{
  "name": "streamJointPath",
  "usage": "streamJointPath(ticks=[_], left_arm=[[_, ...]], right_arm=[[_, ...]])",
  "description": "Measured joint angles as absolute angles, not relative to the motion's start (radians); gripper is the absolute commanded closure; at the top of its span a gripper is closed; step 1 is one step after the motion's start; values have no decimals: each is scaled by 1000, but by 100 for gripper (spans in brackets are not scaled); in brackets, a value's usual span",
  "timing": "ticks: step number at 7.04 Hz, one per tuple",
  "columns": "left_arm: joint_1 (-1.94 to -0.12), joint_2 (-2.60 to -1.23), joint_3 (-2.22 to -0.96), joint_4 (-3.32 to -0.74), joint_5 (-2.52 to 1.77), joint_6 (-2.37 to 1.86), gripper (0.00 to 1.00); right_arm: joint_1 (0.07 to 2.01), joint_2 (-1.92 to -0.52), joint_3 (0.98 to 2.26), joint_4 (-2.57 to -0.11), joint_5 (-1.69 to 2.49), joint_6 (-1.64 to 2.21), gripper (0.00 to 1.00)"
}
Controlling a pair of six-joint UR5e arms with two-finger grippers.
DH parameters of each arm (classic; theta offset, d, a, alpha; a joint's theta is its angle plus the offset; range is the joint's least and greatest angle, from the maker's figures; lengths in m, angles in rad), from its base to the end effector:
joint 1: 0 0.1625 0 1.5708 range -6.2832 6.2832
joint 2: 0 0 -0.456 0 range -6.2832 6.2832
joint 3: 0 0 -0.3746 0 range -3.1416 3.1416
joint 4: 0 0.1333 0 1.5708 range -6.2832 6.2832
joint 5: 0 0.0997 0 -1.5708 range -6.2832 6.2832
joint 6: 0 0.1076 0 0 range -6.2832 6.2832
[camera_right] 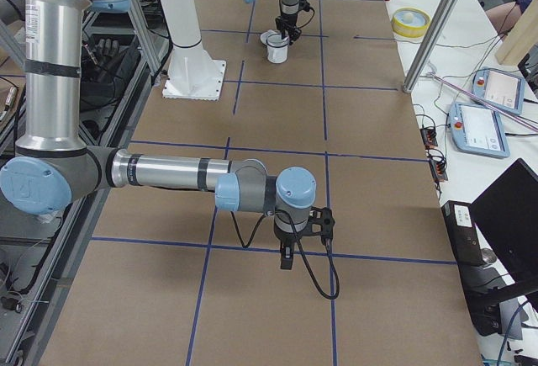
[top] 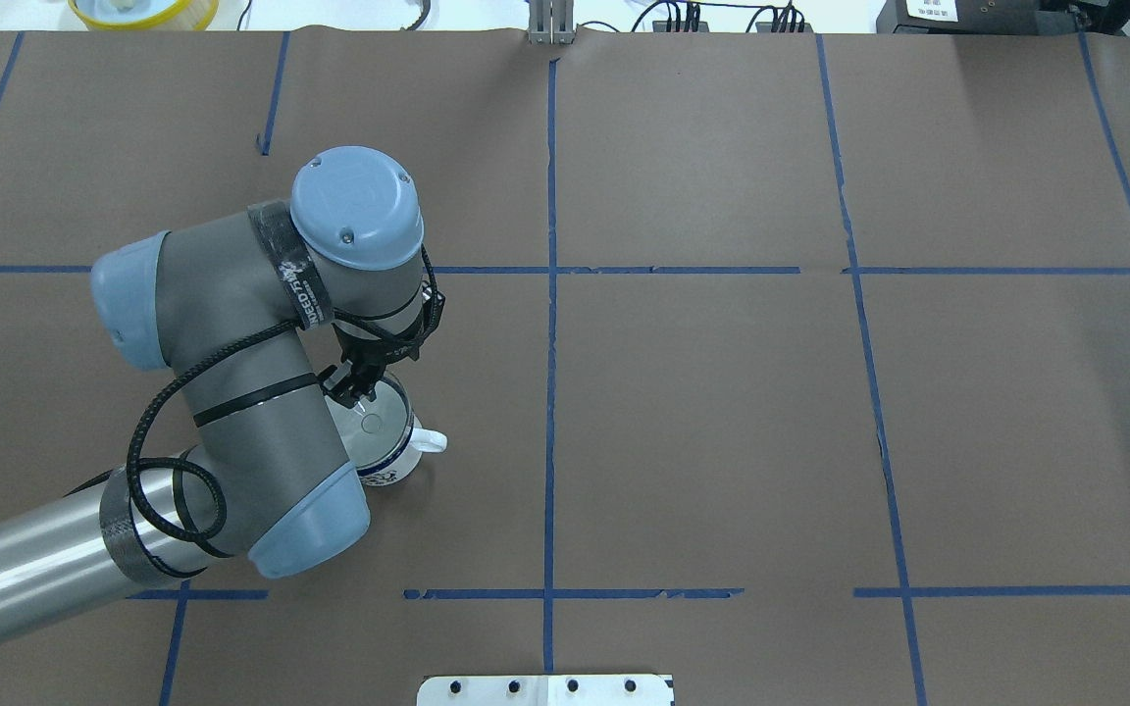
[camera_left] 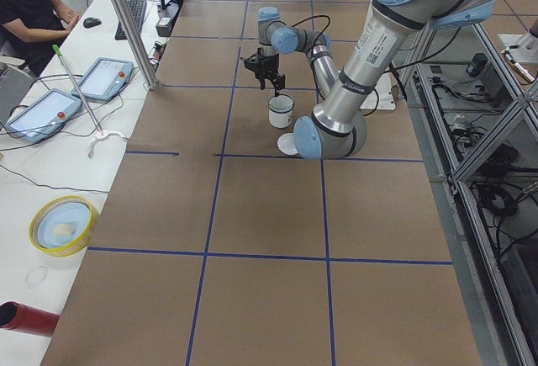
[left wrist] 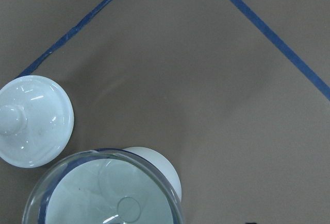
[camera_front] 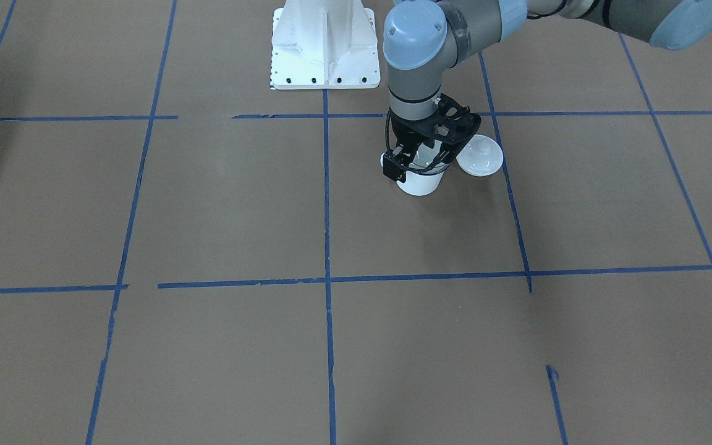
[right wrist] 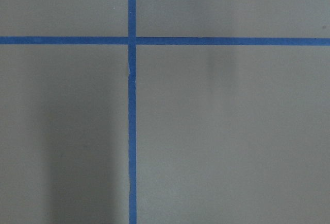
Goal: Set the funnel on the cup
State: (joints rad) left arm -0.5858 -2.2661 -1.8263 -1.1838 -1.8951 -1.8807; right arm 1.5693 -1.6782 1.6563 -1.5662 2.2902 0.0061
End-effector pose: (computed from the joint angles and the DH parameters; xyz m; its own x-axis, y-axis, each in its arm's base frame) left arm 0.4857 -0.4411 0.2407 0.5542 -0.7146 -0.4268 0.5787 0.6994 -0.4195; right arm 0.0618 -0.4240 0.7067 0.7522 0.0164 0.6587 -0.0031 0.9998 -0.0213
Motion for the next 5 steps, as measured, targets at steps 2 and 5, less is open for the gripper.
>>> streamJointPath(ticks=[2, 5], left_arm=[[-638, -2208, -1959, -1164, -1896, -1735, 0], [-784, -2125, -2120, -1165, -1920, -1461, 0]], right_arm=[[1569, -1678, 1656, -1566, 2290, 6, 0], [1569, -1678, 1656, -1566, 2290, 6, 0]])
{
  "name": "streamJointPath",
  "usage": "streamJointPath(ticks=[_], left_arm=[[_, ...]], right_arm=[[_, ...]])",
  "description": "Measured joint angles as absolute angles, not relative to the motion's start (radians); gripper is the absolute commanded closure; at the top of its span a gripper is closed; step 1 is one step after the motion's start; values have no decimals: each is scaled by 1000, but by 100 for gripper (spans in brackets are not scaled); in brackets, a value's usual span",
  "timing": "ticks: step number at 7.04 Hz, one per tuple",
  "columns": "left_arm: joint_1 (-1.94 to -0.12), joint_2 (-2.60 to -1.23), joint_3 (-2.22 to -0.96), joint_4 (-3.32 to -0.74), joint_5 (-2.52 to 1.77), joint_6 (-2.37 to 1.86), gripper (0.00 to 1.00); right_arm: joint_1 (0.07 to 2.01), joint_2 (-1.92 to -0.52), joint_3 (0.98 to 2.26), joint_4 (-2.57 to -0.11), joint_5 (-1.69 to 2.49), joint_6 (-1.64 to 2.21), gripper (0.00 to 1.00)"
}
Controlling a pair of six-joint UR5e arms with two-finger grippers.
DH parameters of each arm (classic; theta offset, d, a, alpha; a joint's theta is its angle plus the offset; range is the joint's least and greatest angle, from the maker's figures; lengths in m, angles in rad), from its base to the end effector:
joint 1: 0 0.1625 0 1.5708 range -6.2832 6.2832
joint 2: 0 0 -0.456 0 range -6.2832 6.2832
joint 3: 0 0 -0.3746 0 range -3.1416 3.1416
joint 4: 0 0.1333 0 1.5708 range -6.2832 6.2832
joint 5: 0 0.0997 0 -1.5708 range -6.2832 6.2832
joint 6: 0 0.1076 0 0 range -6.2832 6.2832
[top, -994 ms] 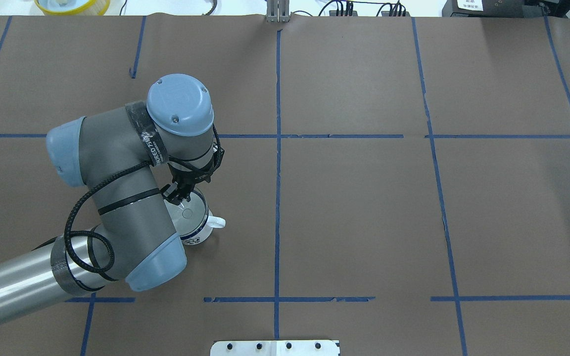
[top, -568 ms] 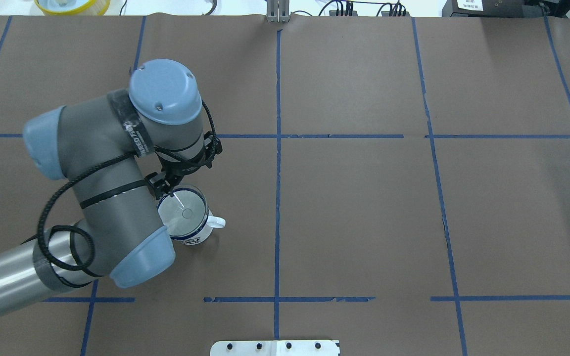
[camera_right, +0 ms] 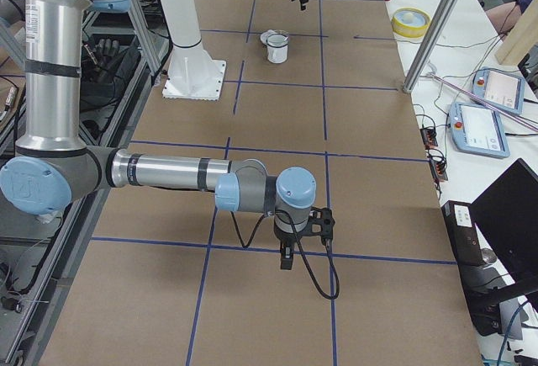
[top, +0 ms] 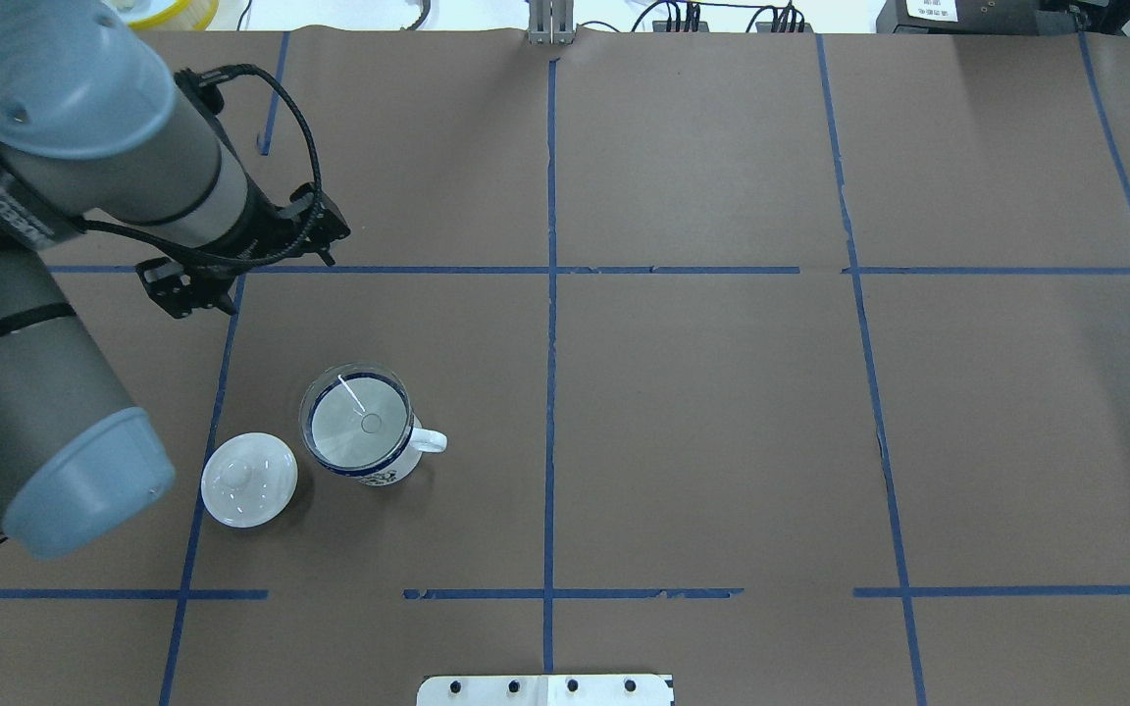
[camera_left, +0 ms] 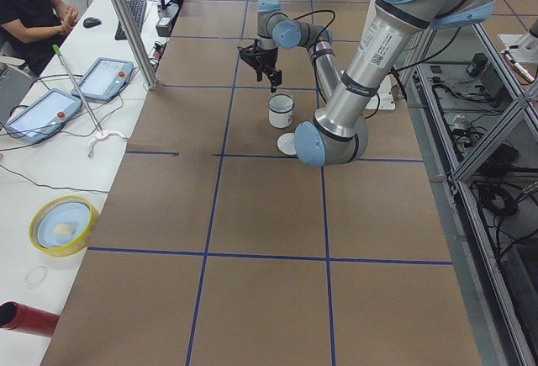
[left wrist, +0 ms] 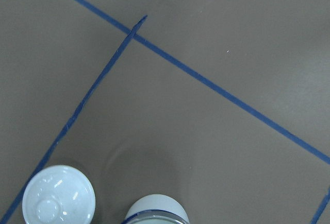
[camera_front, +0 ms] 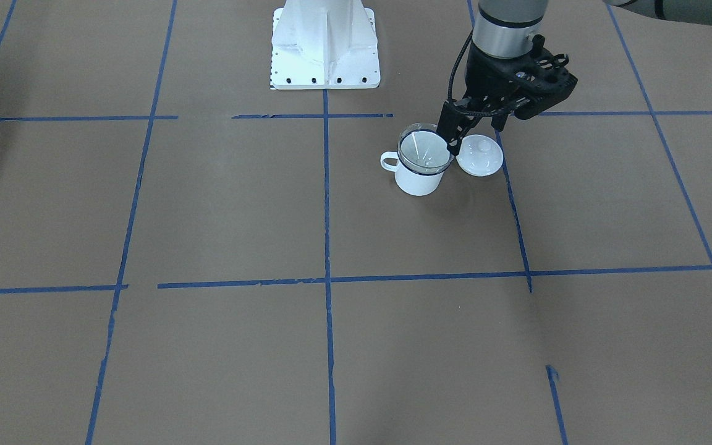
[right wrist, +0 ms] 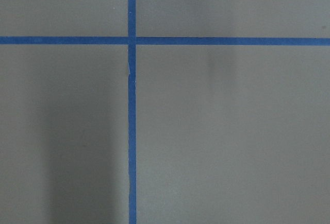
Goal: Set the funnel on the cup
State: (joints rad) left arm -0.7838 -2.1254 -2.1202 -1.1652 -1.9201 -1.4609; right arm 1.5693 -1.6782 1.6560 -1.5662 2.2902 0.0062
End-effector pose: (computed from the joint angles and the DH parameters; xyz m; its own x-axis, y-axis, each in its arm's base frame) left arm 0.3215 -0.4567 0.2289 0.5948 -0.4474 -0.6679 0.4449 0.8752 -0.1900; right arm 0.0618 -0.4240 0.7069 0.7522 0.0167 0.6587 -0.0032 0.9998 -0.0217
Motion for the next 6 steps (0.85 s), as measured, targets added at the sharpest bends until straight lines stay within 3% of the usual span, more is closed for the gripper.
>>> streamJointPath(ticks=[6], left_arm=[[-1361, -1824, -2067, -1176, -2170, -391, 0]], right_arm=[[1569, -1678, 1656, -1566, 2290, 6, 0]])
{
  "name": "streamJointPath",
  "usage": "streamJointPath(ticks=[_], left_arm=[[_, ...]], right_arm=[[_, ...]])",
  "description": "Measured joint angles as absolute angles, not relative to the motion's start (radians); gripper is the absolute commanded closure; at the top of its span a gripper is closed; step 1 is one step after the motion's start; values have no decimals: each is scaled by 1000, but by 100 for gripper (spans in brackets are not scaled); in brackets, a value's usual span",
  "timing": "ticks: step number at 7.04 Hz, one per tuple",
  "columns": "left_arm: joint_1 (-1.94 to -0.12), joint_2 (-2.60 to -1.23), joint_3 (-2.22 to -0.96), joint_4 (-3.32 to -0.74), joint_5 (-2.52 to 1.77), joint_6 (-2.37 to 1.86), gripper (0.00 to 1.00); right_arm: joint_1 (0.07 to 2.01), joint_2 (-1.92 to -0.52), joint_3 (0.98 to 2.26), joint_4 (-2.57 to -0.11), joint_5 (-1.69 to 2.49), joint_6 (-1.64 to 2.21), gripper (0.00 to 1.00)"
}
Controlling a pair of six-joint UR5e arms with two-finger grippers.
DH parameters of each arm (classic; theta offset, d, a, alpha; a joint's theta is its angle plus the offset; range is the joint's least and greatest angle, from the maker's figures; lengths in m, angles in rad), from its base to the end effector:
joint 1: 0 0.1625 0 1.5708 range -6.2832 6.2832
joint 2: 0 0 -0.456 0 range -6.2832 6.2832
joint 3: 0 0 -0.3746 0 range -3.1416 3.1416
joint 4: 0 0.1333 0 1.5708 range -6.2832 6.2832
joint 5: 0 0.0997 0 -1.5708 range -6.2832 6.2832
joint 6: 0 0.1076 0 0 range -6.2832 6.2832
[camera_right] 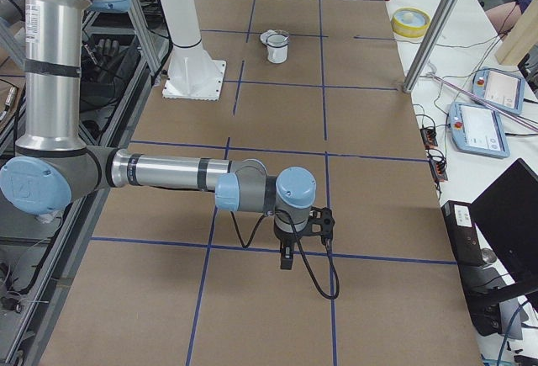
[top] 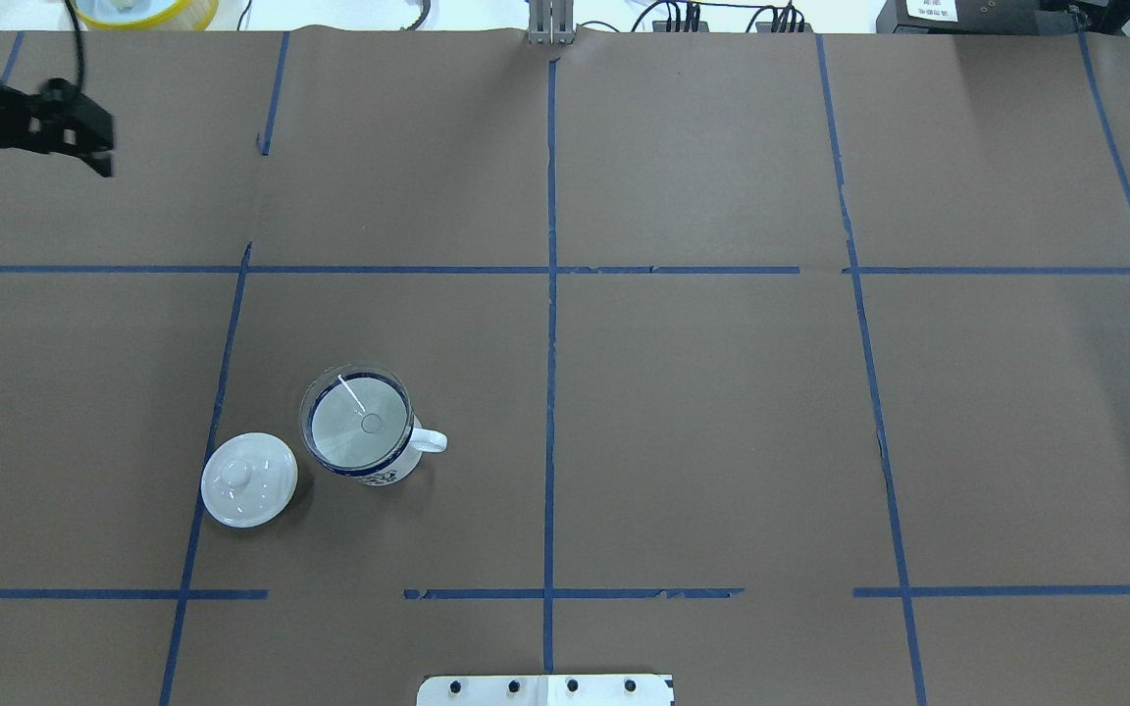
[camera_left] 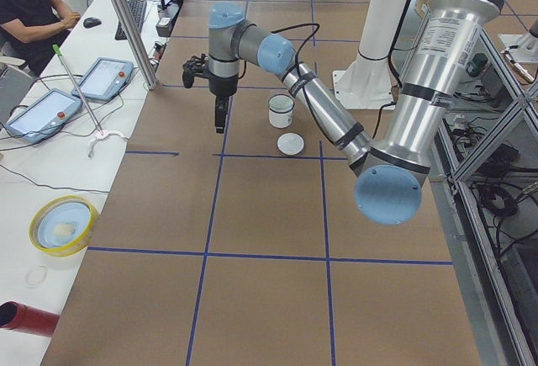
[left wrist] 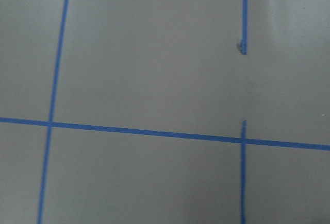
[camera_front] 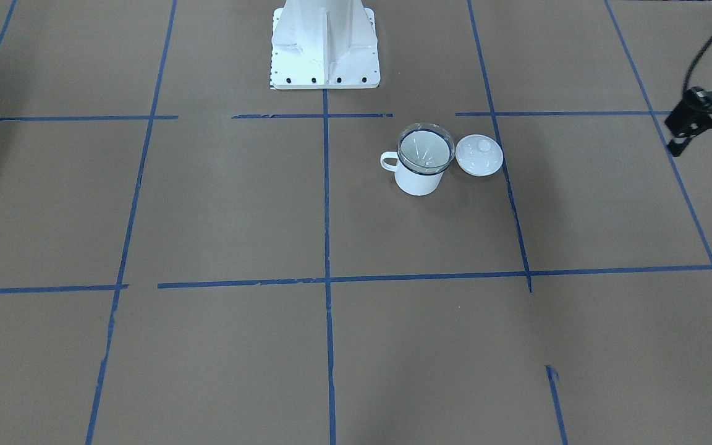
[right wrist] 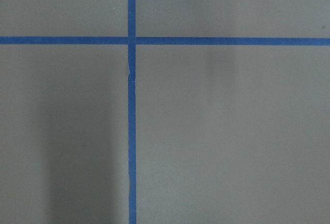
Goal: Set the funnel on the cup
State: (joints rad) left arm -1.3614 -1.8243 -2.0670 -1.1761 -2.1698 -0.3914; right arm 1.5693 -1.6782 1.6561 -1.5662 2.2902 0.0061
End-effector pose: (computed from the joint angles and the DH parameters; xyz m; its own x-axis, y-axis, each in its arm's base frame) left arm 0.0356 -0.5168 0.3973 0.7835 -0.0140 -0.6213 0.1125 0.9864 0.1196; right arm 0.0618 -0.4240 0.7068 0.7522 0.0165 0.6587 -0.0031 0.9998 -0.0215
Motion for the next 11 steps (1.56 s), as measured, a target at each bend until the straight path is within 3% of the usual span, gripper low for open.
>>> streamJointPath(ticks=[3, 7, 11], left_arm=[[-1609, -1700, -1908, -1169, -2243, 64, 0], [-1641, -1605, -1850, -1186, -2350, 49, 0], [-1640, -1602, -1738, -1358, -2425, 34, 0]], right_arm=[[1569, -1678, 1655, -1566, 2290, 6, 0], [1569, -1678, 1656, -1566, 2290, 6, 0], [1569, -1678, 1656, -1566, 2290, 6, 0]])
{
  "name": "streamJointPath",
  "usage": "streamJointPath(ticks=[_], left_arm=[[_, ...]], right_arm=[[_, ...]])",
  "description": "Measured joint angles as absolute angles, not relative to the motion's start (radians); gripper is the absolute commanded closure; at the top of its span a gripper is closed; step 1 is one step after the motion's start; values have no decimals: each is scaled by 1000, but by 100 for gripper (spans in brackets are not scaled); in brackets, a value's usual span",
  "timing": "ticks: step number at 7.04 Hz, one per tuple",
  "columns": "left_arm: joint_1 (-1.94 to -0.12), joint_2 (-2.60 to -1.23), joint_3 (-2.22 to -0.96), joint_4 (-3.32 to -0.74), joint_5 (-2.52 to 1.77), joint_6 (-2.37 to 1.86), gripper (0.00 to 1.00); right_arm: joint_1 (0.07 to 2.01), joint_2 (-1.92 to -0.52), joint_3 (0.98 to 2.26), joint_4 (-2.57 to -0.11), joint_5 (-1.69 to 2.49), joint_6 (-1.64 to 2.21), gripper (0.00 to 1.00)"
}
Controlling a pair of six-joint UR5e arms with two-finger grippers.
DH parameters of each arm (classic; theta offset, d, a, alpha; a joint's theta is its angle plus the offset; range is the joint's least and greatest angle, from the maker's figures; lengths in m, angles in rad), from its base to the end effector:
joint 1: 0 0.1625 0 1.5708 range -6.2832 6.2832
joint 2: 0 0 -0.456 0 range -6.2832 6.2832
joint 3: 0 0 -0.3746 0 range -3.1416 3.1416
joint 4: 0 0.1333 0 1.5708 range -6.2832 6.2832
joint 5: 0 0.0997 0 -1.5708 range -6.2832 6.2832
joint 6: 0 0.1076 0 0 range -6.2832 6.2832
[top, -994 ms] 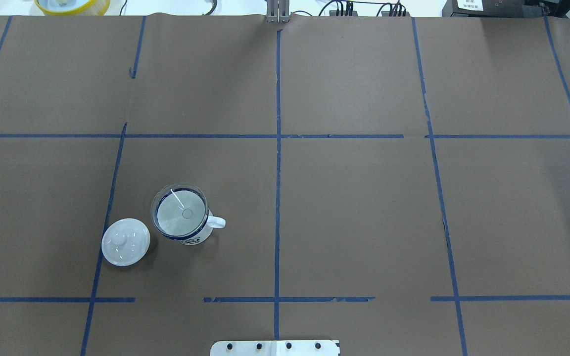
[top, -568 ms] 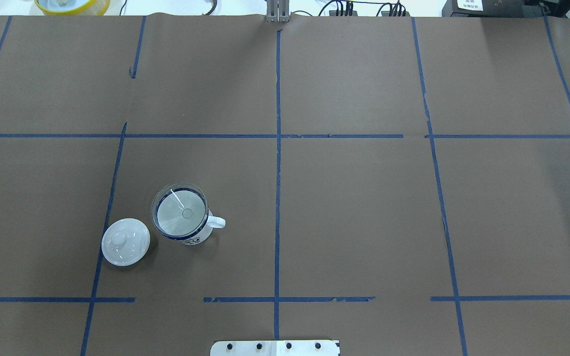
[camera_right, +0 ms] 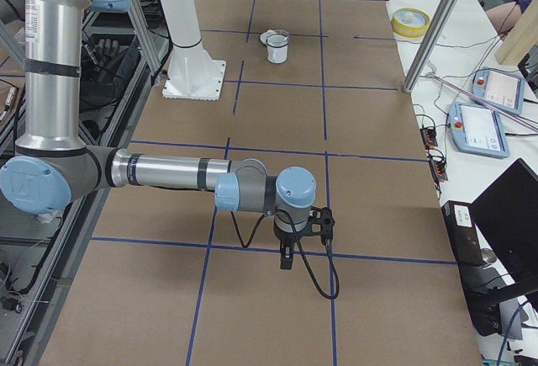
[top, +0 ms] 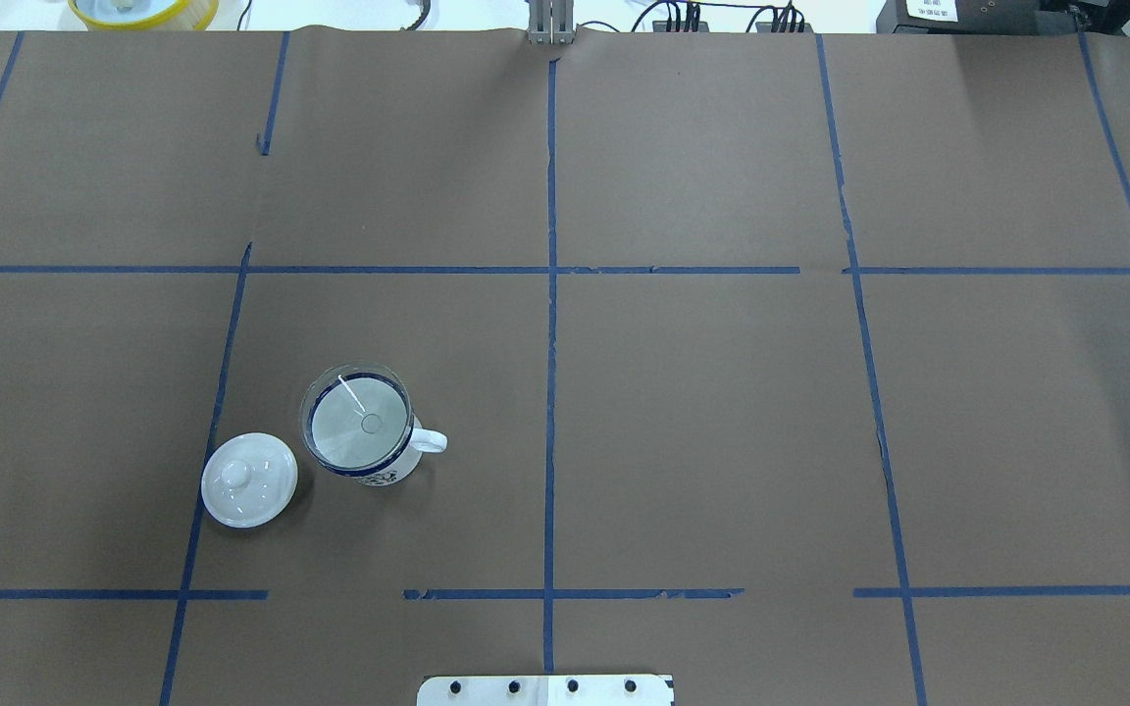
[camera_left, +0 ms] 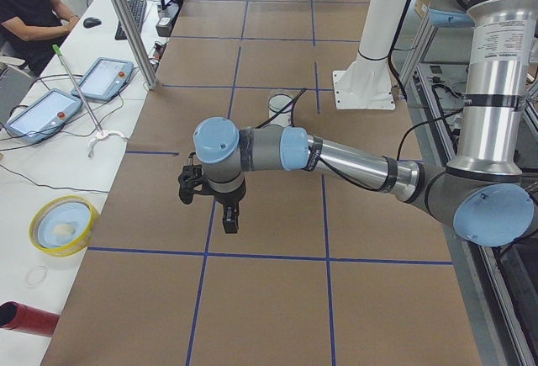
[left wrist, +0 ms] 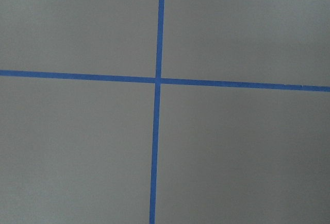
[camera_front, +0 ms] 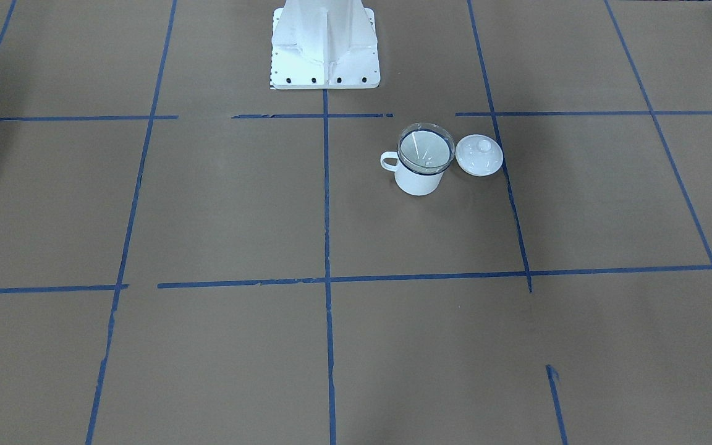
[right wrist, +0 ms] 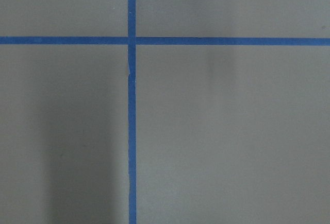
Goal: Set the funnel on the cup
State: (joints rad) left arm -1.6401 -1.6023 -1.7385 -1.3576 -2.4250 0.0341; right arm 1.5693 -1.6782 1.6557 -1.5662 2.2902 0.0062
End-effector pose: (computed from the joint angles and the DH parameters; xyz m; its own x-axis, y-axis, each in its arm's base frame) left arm -0.0853 -0.4755 0.6162 0.6565 -0.0220 -0.7540 0.0469 0.9988 0.0117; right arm 0.0618 -0.4240 0.7070 0.7522 0.0169 0.6587 -0.0032 0.9998 -0.0220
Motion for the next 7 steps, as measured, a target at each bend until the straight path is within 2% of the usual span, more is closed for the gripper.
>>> streamJointPath(ticks=[7], left_arm=[[-1645, -1612, -1670, -1375, -2403, 86, 0]], right_arm=[[1569, -1678, 1656, -1566, 2290, 6, 0]])
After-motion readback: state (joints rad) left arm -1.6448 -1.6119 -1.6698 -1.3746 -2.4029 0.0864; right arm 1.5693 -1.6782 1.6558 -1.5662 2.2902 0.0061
